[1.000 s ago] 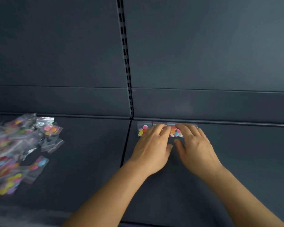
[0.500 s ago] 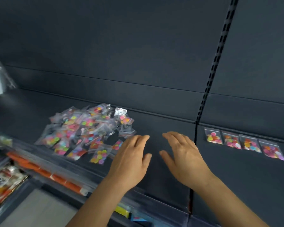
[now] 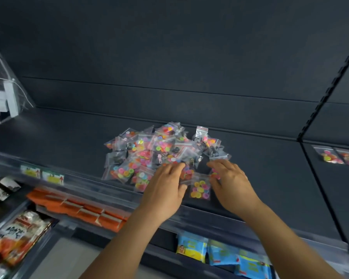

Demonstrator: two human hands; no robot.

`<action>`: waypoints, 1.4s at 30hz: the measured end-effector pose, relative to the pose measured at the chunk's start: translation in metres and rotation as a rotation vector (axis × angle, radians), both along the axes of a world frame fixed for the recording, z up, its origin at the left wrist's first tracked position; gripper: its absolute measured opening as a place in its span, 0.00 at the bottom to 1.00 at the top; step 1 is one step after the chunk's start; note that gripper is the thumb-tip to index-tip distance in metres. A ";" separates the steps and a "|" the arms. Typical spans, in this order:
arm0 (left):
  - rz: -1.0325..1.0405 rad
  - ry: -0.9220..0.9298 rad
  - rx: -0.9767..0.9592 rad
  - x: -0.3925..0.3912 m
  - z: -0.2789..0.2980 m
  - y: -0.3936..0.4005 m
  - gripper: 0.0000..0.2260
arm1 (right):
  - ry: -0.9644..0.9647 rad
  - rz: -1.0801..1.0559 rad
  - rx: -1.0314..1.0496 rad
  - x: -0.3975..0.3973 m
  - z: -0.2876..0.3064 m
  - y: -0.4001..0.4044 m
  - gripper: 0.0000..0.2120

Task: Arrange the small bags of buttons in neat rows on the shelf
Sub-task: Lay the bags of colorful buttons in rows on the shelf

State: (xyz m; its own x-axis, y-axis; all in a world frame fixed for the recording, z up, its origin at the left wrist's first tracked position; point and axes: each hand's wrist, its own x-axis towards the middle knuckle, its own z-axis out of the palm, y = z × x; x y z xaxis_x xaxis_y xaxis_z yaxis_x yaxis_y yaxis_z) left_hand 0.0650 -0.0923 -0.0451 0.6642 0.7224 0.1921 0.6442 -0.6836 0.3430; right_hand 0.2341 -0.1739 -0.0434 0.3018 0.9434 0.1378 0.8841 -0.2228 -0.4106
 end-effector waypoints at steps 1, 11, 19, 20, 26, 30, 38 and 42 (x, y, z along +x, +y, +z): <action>-0.019 0.009 -0.011 -0.002 -0.001 0.002 0.25 | 0.003 -0.015 -0.008 -0.002 -0.002 0.002 0.19; -0.160 0.022 -0.029 0.031 -0.014 -0.002 0.15 | 0.097 -0.075 0.005 0.016 -0.007 -0.001 0.17; -0.060 0.076 -0.102 0.046 -0.005 -0.012 0.21 | 0.017 -0.183 -0.194 0.037 -0.008 -0.006 0.18; -0.035 0.094 -0.100 0.046 -0.005 -0.014 0.22 | 0.004 -0.212 -0.208 0.038 -0.009 -0.007 0.17; 0.096 0.100 -0.188 0.053 -0.002 -0.019 0.21 | 0.000 -0.141 -0.222 0.037 -0.007 -0.007 0.16; 0.136 0.057 -0.269 0.057 0.001 -0.018 0.15 | 0.126 -0.227 -0.197 0.034 -0.001 -0.008 0.09; 0.033 -0.082 -0.243 0.058 -0.003 -0.012 0.09 | 0.299 -0.398 0.036 0.028 0.002 -0.022 0.03; -0.006 -0.248 -0.385 0.067 0.004 -0.013 0.08 | 0.573 -0.474 0.195 0.027 0.005 -0.033 0.03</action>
